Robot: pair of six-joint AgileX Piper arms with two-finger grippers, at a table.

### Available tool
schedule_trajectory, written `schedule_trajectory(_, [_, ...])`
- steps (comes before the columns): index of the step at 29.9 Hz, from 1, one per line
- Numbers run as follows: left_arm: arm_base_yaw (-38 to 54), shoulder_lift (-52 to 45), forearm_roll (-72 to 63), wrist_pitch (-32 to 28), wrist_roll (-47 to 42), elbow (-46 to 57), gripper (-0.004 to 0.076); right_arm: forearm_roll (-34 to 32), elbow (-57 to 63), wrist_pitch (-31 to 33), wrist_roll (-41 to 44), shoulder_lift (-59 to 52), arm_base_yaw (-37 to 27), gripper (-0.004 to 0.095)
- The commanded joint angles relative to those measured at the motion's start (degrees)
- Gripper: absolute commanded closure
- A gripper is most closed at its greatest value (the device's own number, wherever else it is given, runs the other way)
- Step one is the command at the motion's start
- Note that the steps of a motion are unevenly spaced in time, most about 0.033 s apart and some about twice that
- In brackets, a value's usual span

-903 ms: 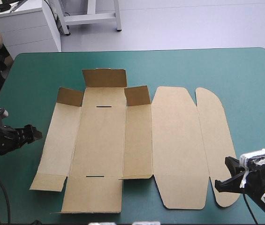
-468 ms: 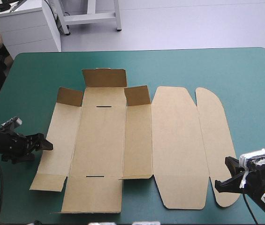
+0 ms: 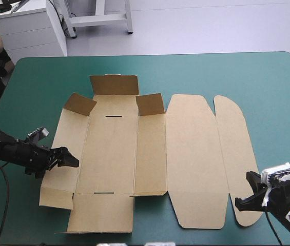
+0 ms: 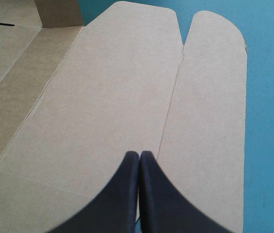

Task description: Fold the box

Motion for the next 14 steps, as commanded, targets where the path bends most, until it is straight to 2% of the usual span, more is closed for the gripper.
schedule_trajectory(1, [-0.72, -1.60, -4.44, 5.74, 0.20, -1.04, 0.0123, 0.37, -1.40, -3.35, -0.71, 0.42, -0.37, 0.0928])
schedule_trajectory(10, [-3.08, -1.60, 1.25, 5.85, -4.70, -1.04, 0.0131, 0.29, -1.40, -2.40, -0.71, 0.42, -0.37, 0.0928])
schedule_trajectory(12, [-3.12, -1.70, 2.27, 5.88, -4.96, -1.04, 0.0180, 0.29, -1.40, -1.96, -0.71, 0.42, -0.37, 0.0928])
schedule_trajectory(14, [-3.12, -2.24, 2.75, 5.88, -4.96, -1.04, 0.0302, 0.29, -1.40, -1.21, -0.71, 0.42, -0.37, 0.0928])
